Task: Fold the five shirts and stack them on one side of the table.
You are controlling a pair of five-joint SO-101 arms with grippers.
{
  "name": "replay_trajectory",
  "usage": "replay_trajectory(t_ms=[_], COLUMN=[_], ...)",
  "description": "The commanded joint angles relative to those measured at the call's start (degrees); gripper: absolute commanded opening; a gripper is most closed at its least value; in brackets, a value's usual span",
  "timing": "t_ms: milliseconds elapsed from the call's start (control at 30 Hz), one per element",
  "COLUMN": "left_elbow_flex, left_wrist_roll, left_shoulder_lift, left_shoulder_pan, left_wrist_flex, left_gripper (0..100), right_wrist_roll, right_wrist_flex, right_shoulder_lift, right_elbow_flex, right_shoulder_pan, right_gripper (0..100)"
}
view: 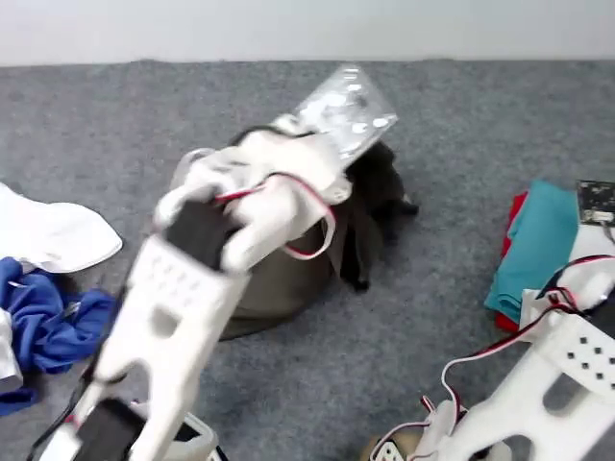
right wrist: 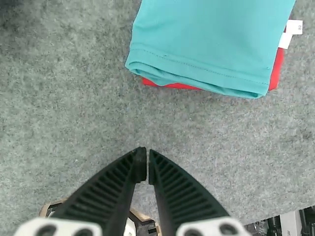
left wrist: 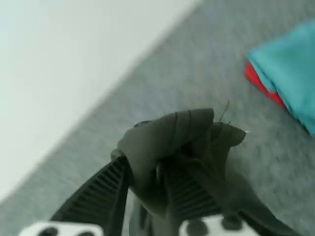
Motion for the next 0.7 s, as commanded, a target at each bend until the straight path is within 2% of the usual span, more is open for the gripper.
replay_trajectory(t_ms=[0, 100, 267, 400, 533, 667], left_elbow_flex=[-2.4, -2.3, -4.9, -12.9, -20.1, -12.3], left_wrist_roll=[0.5, 0.5, 0.5, 0.1, -0.1, -4.7], left_shoulder_lift=[4.5, 7.2, 7.6, 7.3, 7.7, 5.5], left_shoulder_pan=[0.7, 0.7, 0.7, 0.4, -2.9, -8.7], left_wrist_flex=[-1.4, -0.4, 8.2, 18.2, 28.5, 28.7], left_gripper=[2, 4, 18, 18, 18, 18], right_wrist_roll=[-0.2, -0.2, -0.2, -0.2, -0.2, -0.2], right_wrist_flex=[2.3, 2.3, 2.3, 2.3, 2.3, 2.3], right_shoulder_lift=[-2.0, -2.0, -2.0, -2.0, -2.0, -2.0], right_elbow_flex=[-0.4, -0.3, -0.3, -0.3, -0.3, -0.3], right_shoulder_pan=[0.5, 0.5, 0.4, 0.4, 0.4, 0.4], right_gripper=[0.9, 0.9, 0.9, 0.9, 0.9, 0.9])
